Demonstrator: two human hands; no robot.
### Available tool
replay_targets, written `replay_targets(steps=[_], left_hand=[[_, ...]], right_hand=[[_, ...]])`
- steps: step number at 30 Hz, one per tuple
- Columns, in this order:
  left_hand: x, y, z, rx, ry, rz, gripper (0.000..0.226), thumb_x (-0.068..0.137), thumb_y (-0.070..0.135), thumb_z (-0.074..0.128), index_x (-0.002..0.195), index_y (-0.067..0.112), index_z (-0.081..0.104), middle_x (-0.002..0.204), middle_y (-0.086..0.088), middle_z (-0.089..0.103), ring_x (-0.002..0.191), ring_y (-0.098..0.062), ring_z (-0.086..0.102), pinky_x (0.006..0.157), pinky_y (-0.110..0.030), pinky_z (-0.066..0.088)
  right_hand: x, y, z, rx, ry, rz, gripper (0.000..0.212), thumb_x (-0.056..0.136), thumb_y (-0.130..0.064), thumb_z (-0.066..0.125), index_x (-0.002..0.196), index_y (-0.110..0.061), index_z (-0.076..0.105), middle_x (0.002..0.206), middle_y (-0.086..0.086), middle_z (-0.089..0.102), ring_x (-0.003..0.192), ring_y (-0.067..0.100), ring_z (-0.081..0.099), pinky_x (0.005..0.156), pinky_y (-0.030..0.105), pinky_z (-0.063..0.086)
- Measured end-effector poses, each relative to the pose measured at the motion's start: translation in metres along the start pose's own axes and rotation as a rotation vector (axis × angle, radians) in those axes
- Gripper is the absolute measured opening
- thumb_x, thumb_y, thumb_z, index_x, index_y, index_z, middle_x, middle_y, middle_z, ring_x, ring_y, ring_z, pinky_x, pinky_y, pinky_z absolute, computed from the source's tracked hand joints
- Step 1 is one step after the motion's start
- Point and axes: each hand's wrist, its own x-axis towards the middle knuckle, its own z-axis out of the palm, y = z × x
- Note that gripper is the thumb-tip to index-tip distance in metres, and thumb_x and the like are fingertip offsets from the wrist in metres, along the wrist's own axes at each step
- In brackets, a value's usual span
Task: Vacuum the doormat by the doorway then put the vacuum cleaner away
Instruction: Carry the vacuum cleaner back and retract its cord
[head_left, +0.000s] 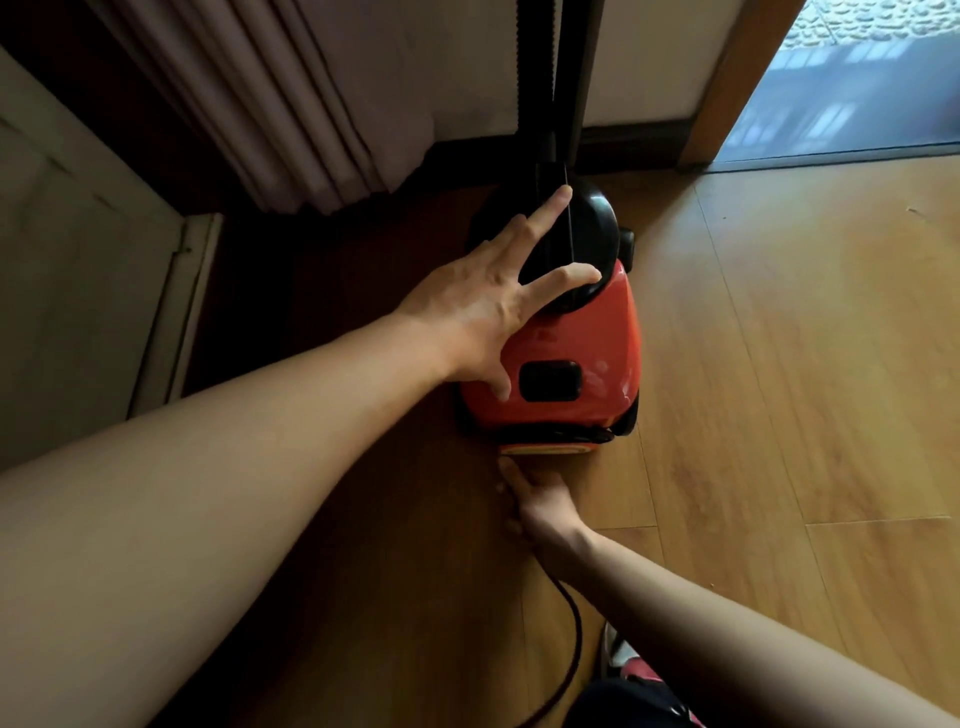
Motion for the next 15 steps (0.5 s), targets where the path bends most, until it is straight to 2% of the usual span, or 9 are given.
replay_targets(steps=[3, 6, 10, 13, 15], left_hand=[[0.000, 0.001, -0.001, 0.009, 0.002, 0.008, 0.135, 0.048, 0.043, 0.097, 0.148, 0.053, 0.007, 0.160, -0.003, -0.035, 0.154, -0.032, 0.009, 0.087, -0.034, 0.055], [0.000, 0.002, -0.002, 0.008, 0.002, 0.010, 0.134, 0.048, 0.043, 0.097, 0.148, 0.053, 0.008, 0.160, -0.003, -0.035, 0.153, -0.032, 0.009, 0.083, -0.034, 0.055], [0.000, 0.003, -0.003, -0.004, 0.004, 0.009, 0.131, 0.049, 0.042, 0.097, 0.148, 0.052, 0.011, 0.161, -0.002, -0.034, 0.153, -0.032, 0.011, 0.086, -0.036, 0.055], [-0.001, 0.002, -0.002, -0.015, 0.013, 0.011, 0.128, 0.049, 0.042, 0.097, 0.147, 0.050, 0.015, 0.161, -0.001, -0.034, 0.153, -0.032, 0.010, 0.083, -0.035, 0.055], [-0.002, 0.001, -0.002, -0.019, 0.013, 0.012, 0.127, 0.049, 0.042, 0.097, 0.146, 0.050, 0.016, 0.161, 0.000, -0.034, 0.153, -0.032, 0.011, 0.079, -0.033, 0.055]], right_hand=[[0.006, 0.000, -0.018, 0.079, -0.023, -0.095, 0.019, 0.103, -0.027, 0.059, 0.097, -0.010, 0.063, 0.072, -0.002, 0.052, 0.051, 0.006, 0.042, 0.044, 0.022, 0.032], [0.009, -0.005, -0.035, 0.030, -0.031, -0.152, 0.007, 0.103, -0.020, 0.060, 0.106, -0.014, 0.062, 0.076, -0.003, 0.057, 0.053, 0.007, 0.042, 0.045, 0.022, 0.036], [0.007, -0.007, -0.060, -0.067, -0.012, -0.175, 0.020, 0.099, -0.029, 0.066, 0.113, -0.014, 0.068, 0.084, 0.004, 0.069, 0.056, 0.012, 0.053, 0.047, 0.024, 0.044], [0.011, -0.007, -0.088, -0.275, 0.016, -0.192, 0.018, 0.093, -0.034, 0.074, 0.097, -0.016, 0.076, 0.080, -0.005, 0.075, 0.067, 0.009, 0.067, 0.057, 0.028, 0.051], [0.014, -0.006, -0.113, -0.433, 0.127, -0.200, 0.023, 0.091, -0.032, 0.075, 0.076, -0.015, 0.070, 0.068, -0.006, 0.067, 0.062, 0.012, 0.060, 0.056, 0.031, 0.045]])
